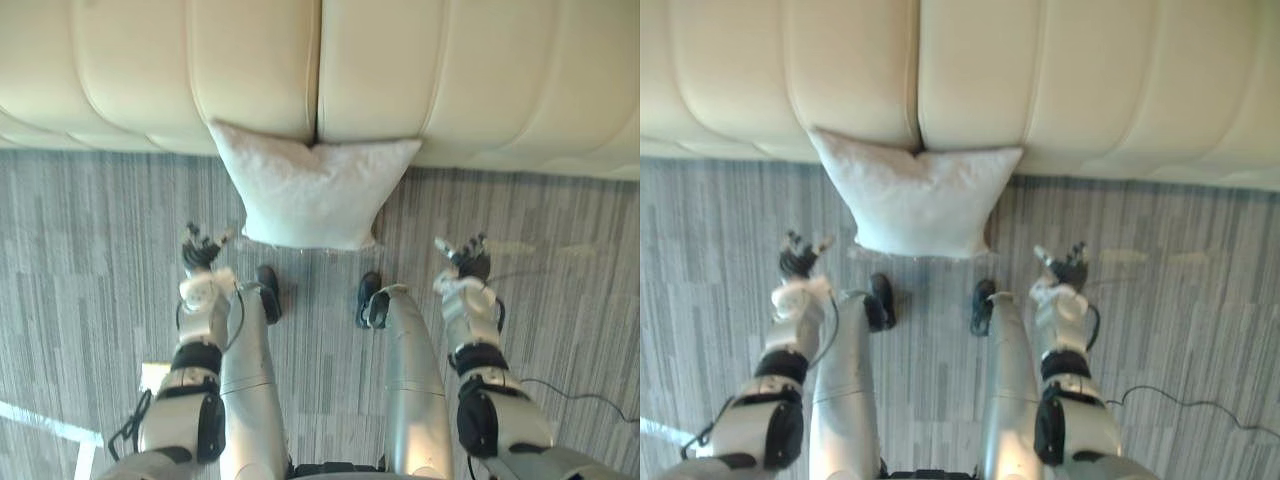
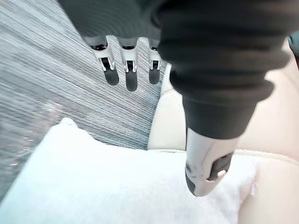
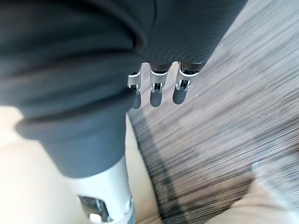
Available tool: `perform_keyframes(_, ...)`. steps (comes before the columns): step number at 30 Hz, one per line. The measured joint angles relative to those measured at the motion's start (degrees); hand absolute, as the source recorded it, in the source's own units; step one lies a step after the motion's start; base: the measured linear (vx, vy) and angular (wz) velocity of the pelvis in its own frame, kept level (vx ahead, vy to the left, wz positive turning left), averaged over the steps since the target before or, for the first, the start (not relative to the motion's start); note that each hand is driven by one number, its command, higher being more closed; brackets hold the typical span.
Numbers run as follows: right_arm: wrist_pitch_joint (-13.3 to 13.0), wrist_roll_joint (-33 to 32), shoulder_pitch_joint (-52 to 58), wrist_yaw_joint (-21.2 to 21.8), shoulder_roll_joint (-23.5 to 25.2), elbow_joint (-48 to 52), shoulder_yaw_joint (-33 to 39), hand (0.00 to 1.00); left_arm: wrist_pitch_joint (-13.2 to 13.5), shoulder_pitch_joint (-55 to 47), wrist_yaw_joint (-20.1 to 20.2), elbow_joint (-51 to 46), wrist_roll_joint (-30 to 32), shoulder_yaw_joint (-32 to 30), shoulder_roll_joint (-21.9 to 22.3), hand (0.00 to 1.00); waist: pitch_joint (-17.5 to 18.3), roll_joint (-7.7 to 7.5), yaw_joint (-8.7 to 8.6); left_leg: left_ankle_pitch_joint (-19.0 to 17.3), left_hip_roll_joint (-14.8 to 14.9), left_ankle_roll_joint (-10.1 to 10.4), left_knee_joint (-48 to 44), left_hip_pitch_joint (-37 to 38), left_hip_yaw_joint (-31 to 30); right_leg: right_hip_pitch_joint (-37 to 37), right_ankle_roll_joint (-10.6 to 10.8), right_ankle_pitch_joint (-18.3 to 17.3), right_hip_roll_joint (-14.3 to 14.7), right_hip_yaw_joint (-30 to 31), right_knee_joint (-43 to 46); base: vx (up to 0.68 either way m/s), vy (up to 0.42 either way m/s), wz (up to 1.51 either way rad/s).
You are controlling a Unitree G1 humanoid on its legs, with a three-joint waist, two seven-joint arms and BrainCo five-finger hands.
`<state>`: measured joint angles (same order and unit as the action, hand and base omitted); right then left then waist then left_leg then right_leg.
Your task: Pick up cushions and gather them together orderly.
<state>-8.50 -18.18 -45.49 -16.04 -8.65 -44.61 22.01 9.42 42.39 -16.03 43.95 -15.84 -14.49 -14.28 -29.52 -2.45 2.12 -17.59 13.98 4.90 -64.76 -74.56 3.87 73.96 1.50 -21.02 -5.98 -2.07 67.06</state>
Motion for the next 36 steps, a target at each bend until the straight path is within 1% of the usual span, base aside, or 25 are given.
perform_keyframes(3,-0.54,-0.57,-5.33,0.04,-0.62,1.03,-0.85,0.0,0.0,5.47,-0.02,0.0,0.85,1.41,-1.16,0.0,-0.81,-0.08,-0.07,0.02,-0.06,-0.06,-1.68,-4.58,-0.51,4.29,0.06,0.01,-0.1,-0.05,1.63,-0.06,-0.003,0.01)
perform_keyframes(4,-0.63,-0.81,-7.57,0.05,-0.81,1.03,-2.13,0.0,0.0,7.64,0.01,-0.03,1.19,2.78,-1.41,0.0,-0.88,-0.1,-0.12,0.02,-0.13,-0.06,-2.3,-6.21,-0.84,5.83,0.1,-0.01,-0.19,-0.18,2.27,-0.05,-0.01,0.05)
perform_keyframes(8,-0.74,-2.38,-12.09,0.05,-0.51,1.03,-6.09,0.0,0.09,12.72,-0.13,-0.09,1.21,6.68,-0.9,0.0,-1.8,-0.07,-0.16,0.13,-0.57,-0.16,-3.31,-9.14,-1.38,8.71,0.49,-0.25,-0.49,-0.36,3.82,-0.03,-0.009,0.06)
perform_keyframes(10,-1.09,-3.3,-14.68,-0.12,-0.03,1.02,-8.9,0.0,0.17,15.74,-1.54,-0.35,1.09,8.63,0.43,0.0,-2.04,0.0,-0.31,0.55,-1.01,-0.25,-3.37,-10.8,-1.51,10.35,0.53,-0.32,-1.04,-0.44,4.39,-0.04,0.007,0.11)
perform_keyframes(11,-1.15,-3.37,-15.1,-0.18,0.15,1.02,-9.06,0.0,0.18,15.97,-1.91,-0.61,1.01,8.88,0.5,0.0,-2.19,0.01,-0.33,0.59,-1.05,-0.22,-3.35,-10.91,-1.57,10.45,0.53,-0.32,-1.05,-0.46,4.4,-0.03,0.015,0.1)
perform_keyframes(12,-1.44,-4.35,-16.64,-0.53,1.51,1.02,-9.35,0.0,0.27,16.41,-3.06,-1.66,0.95,9.43,0.86,0.0,-2.47,-0.08,-0.39,0.75,-1.18,-0.09,-3.28,-11.51,-1.83,10.91,0.52,-0.32,-1.07,-0.6,4.34,-0.02,0.019,0.07)
perform_keyframes(13,-1.77,-4.53,-17.59,-0.96,2.02,1.02,-9.61,1.0,0.46,16.69,-4.04,-2.45,0.89,9.67,1.66,0.0,-2.84,-0.06,-0.39,0.89,-1.47,-0.05,-3.17,-11.77,-1.97,11.08,0.51,-0.32,-1.19,-0.64,4.33,-0.02,0.023,0.11)
perform_keyframes(14,-2.12,-4.98,-18.17,-1.26,2.49,1.02,-10.68,1.0,1.04,16.88,-5.07,-2.87,0.62,10.52,2.02,1.0,-2.99,-0.03,-0.37,1.05,-1.6,-0.05,-2.93,-12.08,-2.0,11.27,0.49,-0.33,-1.38,-0.7,4.21,-0.01,0.016,0.11)
perform_keyframes(18,-2.97,-6.9,-19.31,-2.39,3.75,1.02,-11.28,1.0,1.41,18.04,-7.18,-4.16,-1.61,12.05,2.6,1.0,-3.36,-0.14,-0.81,1.66,-2.49,-0.19,-2.07,-12.52,-2.15,11.3,0.46,-0.3,-2.25,-0.96,3.73,0.0,0.032,0.16)
perform_keyframes(20,-3.29,-9.08,-19.23,-2.67,3.75,1.02,-11.74,1.0,1.44,18.0,-8.86,-5.31,-4.73,12.23,2.77,1.0,-3.36,-0.14,-1.28,1.73,-3.14,-0.25,-2.08,-12.45,-1.93,11.21,0.47,-0.3,-2.81,-0.62,3.84,-0.01,0.051,0.11)
perform_keyframes(22,-3.74,-9.68,-19.0,-2.77,3.64,1.02,-13.29,1.0,1.44,17.54,-9.41,-6.35,-6.0,12.33,2.77,1.0,-3.36,-0.15,-1.72,1.94,-3.53,-0.34,-2.08,-12.26,-1.97,10.94,0.49,-0.29,-3.01,-0.58,3.92,-0.02,0.038,0.08)
perform_keyframes(25,-4.18,-10.82,-17.46,-2.87,3.64,1.3,-14.0,1.0,1.45,16.9,-10.12,-6.83,-7.21,13.42,3.25,1.0,-3.35,-0.18,-1.86,2.04,-3.46,-0.45,-1.89,-10.76,-1.8,9.57,0.5,-0.18,-2.99,-0.52,3.77,-0.01,0.011,0.01)
perform_keyframes(28,-4.46,-11.14,-12.54,-3.57,3.71,4.97,-15.57,1.0,2.43,12.74,-10.18,-11.6,-9.8,14.72,5.83,1.0,-3.21,-0.22,-1.95,2.48,-3.42,-0.44,0.05,-6.43,-1.73,5.24,0.46,0.26,-2.99,-0.93,1.77,0.0,0.0,0.0)
perform_keyframes(30,-4.47,-11.11,-8.2,-4.67,4.08,9.26,-15.63,1.0,4.52,8.99,-10.32,-14.46,-12.71,16.73,8.17,1.0,-3.11,-0.29,-1.94,3.49,-3.49,-0.37,3.77,-0.94,-1.33,-0.16,0.35,1.18,-2.93,-1.39,-1.72,0.0,0.0,0.0)
perform_keyframes(32,-4.84,-11.0,-4.06,-5.4,4.5,13.42,-15.81,1.0,6.15,4.94,-10.36,-17.53,-13.82,18.75,9.86,1.0,-2.7,-0.24,-2.05,4.29,-3.48,-0.12,7.32,4.67,-1.2,-5.89,0.21,1.96,-2.76,-2.13,-5.42,0.0,-0.018,0.0)
perform_keyframes(34,-6.34,-10.43,1.55,-6.14,4.92,21.05,-16.0,1.0,8.24,0.55,-10.35,-22.65,-13.92,22.33,11.25,1.0,-2.51,-0.22,-2.08,4.74,-3.49,0.12,11.27,11.46,-1.0,-12.6,0.04,2.7,-2.34,-2.68,-9.36,0.01,-0.054,-0.02)
perform_keyframes(36,-7.88,-8.83,6.61,-6.64,6.18,28.55,-16.01,1.0,9.38,-2.95,-10.34,-26.99,-13.5,25.06,11.44,1.0,-2.38,-0.27,-1.98,4.89,-3.66,0.36,14.93,18.16,-0.63,-19.32,-0.04,3.13,-1.95,-3.24,-13.34,0.05,-0.044,-0.09)
